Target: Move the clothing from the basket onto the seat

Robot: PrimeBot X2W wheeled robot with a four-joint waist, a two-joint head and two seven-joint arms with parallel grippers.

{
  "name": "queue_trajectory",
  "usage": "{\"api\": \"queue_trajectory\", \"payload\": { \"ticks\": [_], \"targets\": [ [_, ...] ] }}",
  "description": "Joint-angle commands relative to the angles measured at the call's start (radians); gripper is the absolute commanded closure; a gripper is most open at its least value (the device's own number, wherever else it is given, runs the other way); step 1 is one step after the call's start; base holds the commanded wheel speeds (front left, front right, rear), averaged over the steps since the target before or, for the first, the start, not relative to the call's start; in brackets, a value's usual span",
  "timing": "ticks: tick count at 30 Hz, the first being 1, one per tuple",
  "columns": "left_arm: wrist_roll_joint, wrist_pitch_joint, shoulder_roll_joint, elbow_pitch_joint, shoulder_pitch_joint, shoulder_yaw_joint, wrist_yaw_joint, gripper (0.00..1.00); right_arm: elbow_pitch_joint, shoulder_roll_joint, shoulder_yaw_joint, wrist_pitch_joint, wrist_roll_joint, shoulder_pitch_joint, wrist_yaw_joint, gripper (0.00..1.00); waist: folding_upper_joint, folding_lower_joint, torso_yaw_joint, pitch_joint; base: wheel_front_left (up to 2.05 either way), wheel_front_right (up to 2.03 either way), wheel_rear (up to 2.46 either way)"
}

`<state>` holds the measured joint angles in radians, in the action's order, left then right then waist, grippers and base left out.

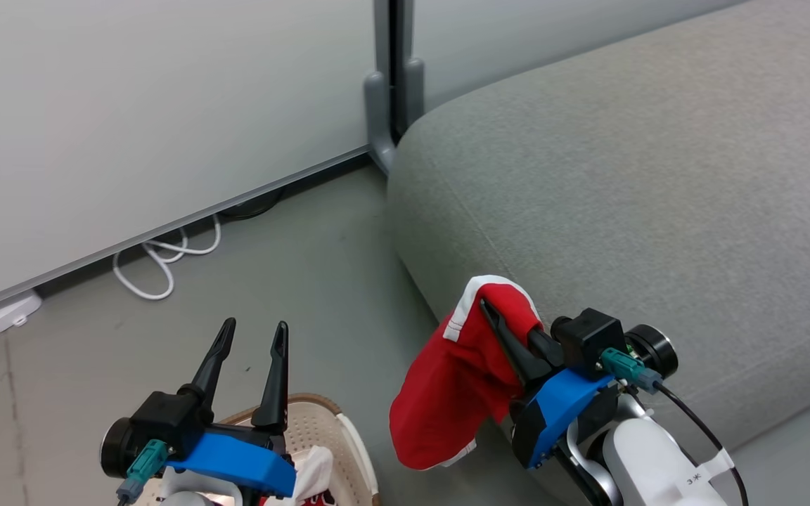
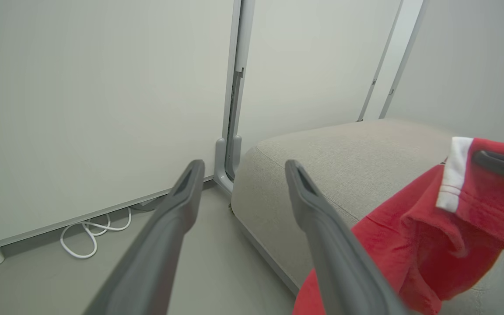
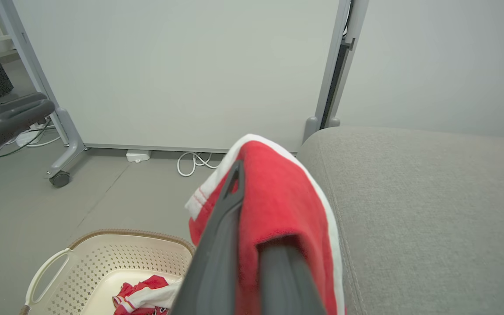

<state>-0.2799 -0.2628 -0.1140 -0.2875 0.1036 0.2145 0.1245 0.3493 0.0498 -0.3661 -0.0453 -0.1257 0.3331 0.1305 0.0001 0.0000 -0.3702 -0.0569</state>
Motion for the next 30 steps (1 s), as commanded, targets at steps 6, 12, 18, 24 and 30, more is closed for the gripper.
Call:
{"api": "queue_trajectory", "payload": {
  "ticks": [6, 12, 18, 24, 30],
  "targets": [
    [0.008, -0.003, 0.003, -0.004, 0.005, 0.001, 0.008, 0.0, -0.028, 0.001, 0.018, 0.005, 0.0, -0.036, 0.0, 1.0, -0.0001, 0.0, -0.083, 0.002, 0.0, 0.0, 0.0],
    [0.009, -0.003, 0.004, -0.006, 0.001, 0.003, 0.008, 0.0, -0.044, 0.001, 0.027, 0.014, 0.004, -0.043, 0.0, 1.0, -0.0001, 0.0, -0.12, 0.003, 0.0, 0.0, 0.0],
    [0.005, -0.003, -0.004, -0.009, 0.004, 0.016, 0.006, 0.0, -0.049, 0.001, 0.043, 0.009, 0.0, -0.051, 0.0, 1.0, -0.0001, 0.0, -0.133, -0.005, 0.0, 0.0, 0.0],
    [0.002, -0.003, -0.019, -0.003, 0.017, 0.031, 0.006, 0.0, -0.053, 0.001, 0.049, 0.007, 0.023, -0.038, 0.0, 1.0, -0.0001, 0.0, -0.126, -0.023, 0.0, 0.0, 0.0],
    [-0.003, -0.003, -0.032, 0.008, 0.031, 0.041, 0.007, 0.0, -0.059, 0.001, 0.073, -0.001, 0.035, -0.006, 0.0, 1.0, -0.0001, 0.0, -0.106, -0.057, 0.0, 0.0, 0.0]
  ]
}}
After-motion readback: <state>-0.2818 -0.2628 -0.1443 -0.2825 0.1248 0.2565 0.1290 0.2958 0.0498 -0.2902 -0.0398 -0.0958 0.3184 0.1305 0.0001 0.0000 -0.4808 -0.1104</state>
